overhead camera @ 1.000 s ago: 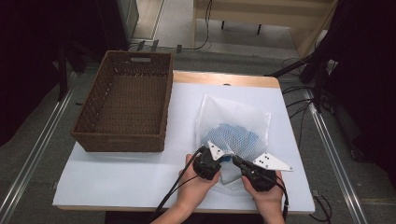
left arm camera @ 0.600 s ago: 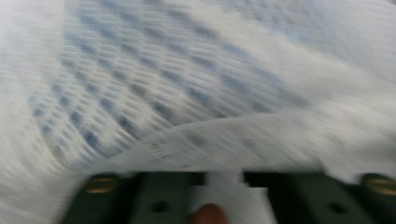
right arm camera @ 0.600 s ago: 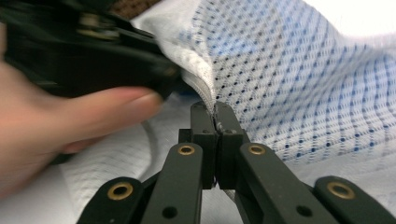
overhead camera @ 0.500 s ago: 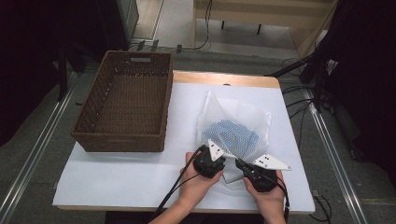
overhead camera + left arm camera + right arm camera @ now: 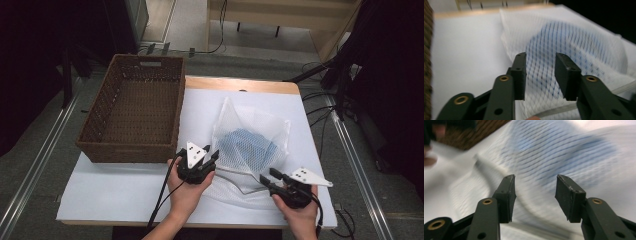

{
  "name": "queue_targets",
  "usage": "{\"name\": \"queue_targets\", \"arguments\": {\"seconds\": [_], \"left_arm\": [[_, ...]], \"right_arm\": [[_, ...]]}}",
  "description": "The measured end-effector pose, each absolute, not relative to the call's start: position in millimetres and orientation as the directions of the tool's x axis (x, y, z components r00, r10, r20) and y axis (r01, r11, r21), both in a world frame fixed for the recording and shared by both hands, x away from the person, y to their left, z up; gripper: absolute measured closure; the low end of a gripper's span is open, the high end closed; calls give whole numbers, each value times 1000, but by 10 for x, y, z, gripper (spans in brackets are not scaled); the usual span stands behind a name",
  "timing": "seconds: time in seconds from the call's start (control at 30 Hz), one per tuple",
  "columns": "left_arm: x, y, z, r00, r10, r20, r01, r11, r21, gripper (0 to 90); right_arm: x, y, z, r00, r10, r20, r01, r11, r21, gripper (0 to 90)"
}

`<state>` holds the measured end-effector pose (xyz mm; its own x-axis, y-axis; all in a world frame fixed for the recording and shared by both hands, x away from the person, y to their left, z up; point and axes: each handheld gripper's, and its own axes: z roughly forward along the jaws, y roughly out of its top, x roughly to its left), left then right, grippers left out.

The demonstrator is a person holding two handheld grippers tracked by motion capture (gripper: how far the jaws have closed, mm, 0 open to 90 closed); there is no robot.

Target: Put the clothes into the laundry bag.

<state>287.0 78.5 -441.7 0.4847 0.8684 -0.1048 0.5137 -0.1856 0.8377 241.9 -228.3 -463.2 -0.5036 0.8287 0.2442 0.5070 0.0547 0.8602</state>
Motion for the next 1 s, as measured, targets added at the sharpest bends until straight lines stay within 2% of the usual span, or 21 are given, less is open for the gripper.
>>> {"name": "queue_targets", "arguments": {"seconds": [0.1,0.2,0.3,0.47,0.53,0.67,0.7,0.73,0.8,1.0], "left_arm": [[2927,835,-4522,450,884,-130,548,-158,822,576],[2960,864,-4579,449,881,-152,574,-154,804,556],[2978,809,-4653,478,866,-143,611,-212,762,528],[2947,727,-4747,519,851,-83,610,-300,734,561],[2930,702,-4755,543,837,-61,592,-330,735,635],[2934,703,-4741,567,821,-73,601,-351,718,768],[2937,714,-4735,575,814,-81,605,-357,712,844],[2938,728,-4730,583,808,-85,606,-363,708,890],[2925,744,-4727,596,800,-69,593,-380,710,900],[2896,886,-4724,562,827,13,568,-398,720,900]], "right_arm": [[2474,-2479,-4655,-390,884,257,526,-15,850,495],[2548,-2613,-4739,-245,937,249,597,-56,800,486],[2615,-2643,-4832,-243,924,295,650,-71,756,482],[2644,-2487,-4857,-266,942,204,682,34,731,520],[2634,-2445,-4852,-278,945,175,679,65,731,593],[2628,-2386,-4844,-307,949,75,664,157,731,821],[2633,-2405,-4846,-328,941,85,662,165,731,880],[2641,-2430,-4848,-335,935,119,670,147,728,897],[2649,-2470,-4849,-345,927,147,674,136,726,900],[2612,-2579,-4836,-302,948,99,656,132,743,900]]}}
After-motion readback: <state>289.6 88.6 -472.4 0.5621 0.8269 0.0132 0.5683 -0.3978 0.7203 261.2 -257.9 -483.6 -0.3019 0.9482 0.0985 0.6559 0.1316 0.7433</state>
